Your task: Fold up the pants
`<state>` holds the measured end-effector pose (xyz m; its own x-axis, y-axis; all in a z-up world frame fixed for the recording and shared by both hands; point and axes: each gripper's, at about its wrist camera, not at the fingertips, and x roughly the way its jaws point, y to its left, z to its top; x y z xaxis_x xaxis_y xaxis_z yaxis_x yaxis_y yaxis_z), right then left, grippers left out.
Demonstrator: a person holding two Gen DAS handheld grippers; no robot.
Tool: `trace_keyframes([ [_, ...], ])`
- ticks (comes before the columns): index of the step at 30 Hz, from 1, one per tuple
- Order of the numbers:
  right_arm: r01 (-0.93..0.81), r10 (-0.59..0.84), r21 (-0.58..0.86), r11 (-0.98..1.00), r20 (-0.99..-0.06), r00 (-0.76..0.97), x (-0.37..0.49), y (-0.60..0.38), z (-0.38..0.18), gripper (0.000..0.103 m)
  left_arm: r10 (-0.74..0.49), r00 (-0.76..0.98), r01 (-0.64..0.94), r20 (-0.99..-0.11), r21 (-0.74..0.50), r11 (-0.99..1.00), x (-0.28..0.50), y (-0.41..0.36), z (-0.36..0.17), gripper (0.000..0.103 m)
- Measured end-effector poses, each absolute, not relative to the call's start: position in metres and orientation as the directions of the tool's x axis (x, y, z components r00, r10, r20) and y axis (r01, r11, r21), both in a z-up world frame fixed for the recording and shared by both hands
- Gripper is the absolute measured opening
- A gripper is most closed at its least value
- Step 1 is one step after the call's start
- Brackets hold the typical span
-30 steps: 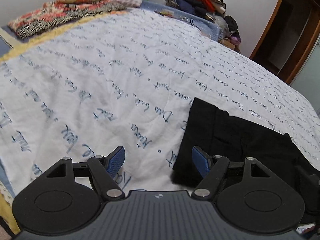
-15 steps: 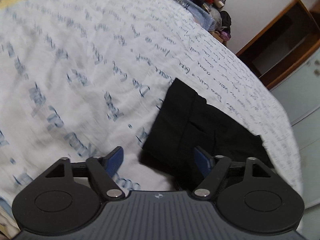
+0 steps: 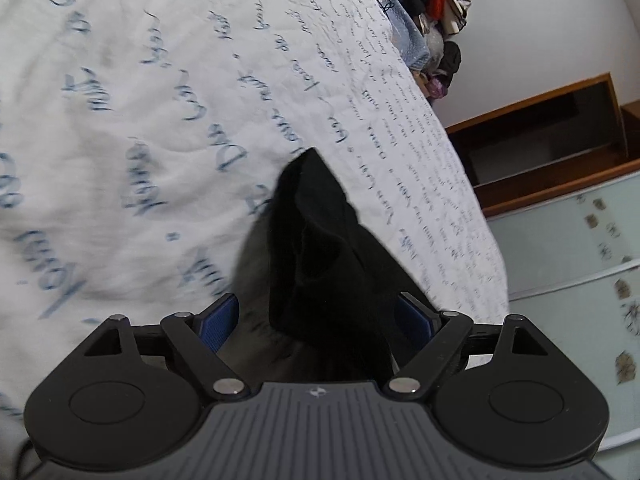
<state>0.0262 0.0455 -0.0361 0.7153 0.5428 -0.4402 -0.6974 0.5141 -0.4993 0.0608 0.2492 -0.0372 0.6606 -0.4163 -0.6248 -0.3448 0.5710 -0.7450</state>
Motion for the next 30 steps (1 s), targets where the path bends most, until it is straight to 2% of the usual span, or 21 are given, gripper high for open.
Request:
trace_keyframes([
  [3, -0.715, 0.56, -0.408, 0.567, -0.445, 0.698, 0.034, 0.035, -0.026, 0.006, -0.403, 0.676, -0.348, -0.617, -0.749, 0.563, 0.075, 0.243, -0.041, 0.084],
  [4, -0.721, 0.566, -0.387, 0.575, -0.448, 0.692, 0.035, 0.032, -0.024, 0.006, -0.4, 0.68, -0.345, -0.615, -0.749, 0.565, 0.08, 0.241, -0.042, 0.069],
  [5, -0.724, 0.568, -0.373, 0.58, -0.451, 0.688, 0.034, 0.028, -0.022, 0.006, -0.403, 0.676, -0.338, -0.617, -0.745, 0.575, 0.084, 0.238, -0.043, 0.037],
  [8, -0.719, 0.56, -0.384, 0.579, -0.454, 0.693, 0.028, 0.023, -0.025, 0.007, -0.379, 0.66, -0.345, -0.649, -0.71, 0.614, 0.092, 0.234, -0.044, 0.024],
  [10, -0.704, 0.54, -0.414, 0.576, -0.455, 0.709, 0.022, 0.021, -0.029, 0.012, -0.375, 0.663, -0.325, -0.648, -0.701, 0.635, 0.091, 0.234, -0.042, 0.022],
  [12, -0.692, 0.514, -0.457, 0.559, -0.463, 0.722, 0.012, 0.015, -0.034, 0.027, -0.374, 0.667, -0.309, -0.644, -0.696, 0.648, 0.089, 0.235, -0.04, 0.022],
  [13, -0.683, 0.499, -0.48, 0.55, -0.467, 0.73, 0.006, 0.013, -0.037, 0.039, -0.373, 0.668, -0.304, -0.644, -0.693, 0.653, 0.089, 0.234, -0.04, 0.022],
  [14, -0.675, 0.485, -0.5, 0.542, -0.47, 0.737, 0.0, 0.009, -0.04, 0.042, -0.372, 0.669, -0.303, -0.644, -0.693, 0.654, 0.088, 0.235, -0.04, 0.022],
  [19, -0.654, 0.426, -0.534, 0.535, -0.498, 0.755, -0.01, -0.004, -0.054, 0.042, -0.361, 0.679, -0.306, -0.64, -0.693, 0.653, 0.084, 0.234, -0.038, 0.022],
  [24, -0.553, 0.346, -0.66, 0.508, -0.432, 0.833, -0.016, -0.001, -0.069, 0.041, -0.342, 0.695, -0.295, -0.633, -0.684, 0.667, 0.078, 0.229, -0.027, 0.022],
  [25, -0.53, 0.334, -0.694, 0.487, -0.413, 0.847, -0.02, -0.002, -0.074, 0.037, -0.337, 0.699, -0.291, -0.631, -0.681, 0.672, 0.077, 0.228, -0.025, 0.022],
  [26, -0.522, 0.334, -0.714, 0.466, -0.405, 0.851, -0.024, -0.002, -0.078, 0.021, -0.331, 0.705, -0.287, -0.627, -0.679, 0.676, 0.076, 0.226, -0.022, 0.022],
  [27, -0.526, 0.336, -0.718, 0.457, -0.408, 0.849, -0.026, -0.002, -0.079, 0.012, -0.323, 0.711, -0.284, -0.625, -0.675, 0.681, 0.075, 0.224, -0.019, 0.022],
  [30, -0.546, 0.355, -0.684, 0.483, -0.417, 0.837, -0.034, -0.009, -0.08, 0.01, -0.293, 0.736, -0.266, -0.611, -0.658, 0.704, 0.07, 0.215, -0.008, 0.021],
])
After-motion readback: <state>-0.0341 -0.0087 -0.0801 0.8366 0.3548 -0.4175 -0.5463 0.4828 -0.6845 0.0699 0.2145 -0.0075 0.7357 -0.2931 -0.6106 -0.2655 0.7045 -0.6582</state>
